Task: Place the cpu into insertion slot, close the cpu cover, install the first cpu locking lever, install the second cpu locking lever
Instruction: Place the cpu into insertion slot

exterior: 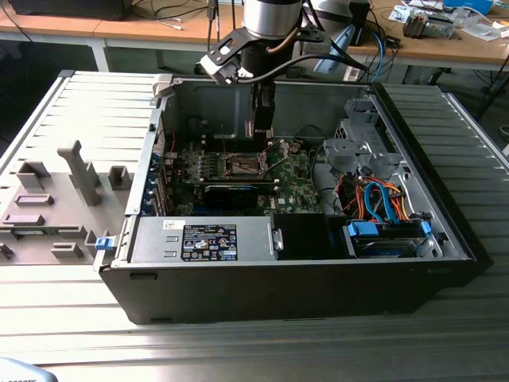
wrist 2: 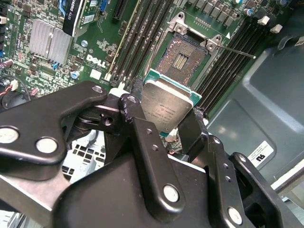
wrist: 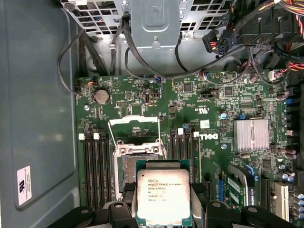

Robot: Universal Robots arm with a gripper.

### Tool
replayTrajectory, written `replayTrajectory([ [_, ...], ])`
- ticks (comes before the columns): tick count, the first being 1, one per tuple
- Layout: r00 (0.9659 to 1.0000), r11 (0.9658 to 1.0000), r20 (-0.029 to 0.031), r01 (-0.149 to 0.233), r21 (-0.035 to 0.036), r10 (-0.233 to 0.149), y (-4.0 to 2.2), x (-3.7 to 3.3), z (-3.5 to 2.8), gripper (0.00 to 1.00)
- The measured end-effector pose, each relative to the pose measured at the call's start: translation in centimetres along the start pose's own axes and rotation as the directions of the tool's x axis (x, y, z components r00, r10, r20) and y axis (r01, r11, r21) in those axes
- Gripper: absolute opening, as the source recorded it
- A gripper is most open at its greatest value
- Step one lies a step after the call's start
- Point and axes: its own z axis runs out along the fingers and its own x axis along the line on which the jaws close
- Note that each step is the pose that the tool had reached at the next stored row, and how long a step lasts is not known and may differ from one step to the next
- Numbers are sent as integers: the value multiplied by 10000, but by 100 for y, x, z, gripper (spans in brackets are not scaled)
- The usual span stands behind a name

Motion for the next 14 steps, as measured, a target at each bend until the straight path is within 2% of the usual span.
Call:
replayTrajectory([
  [14,9999,9999,0,-147,0,147,0,0,7,54],
])
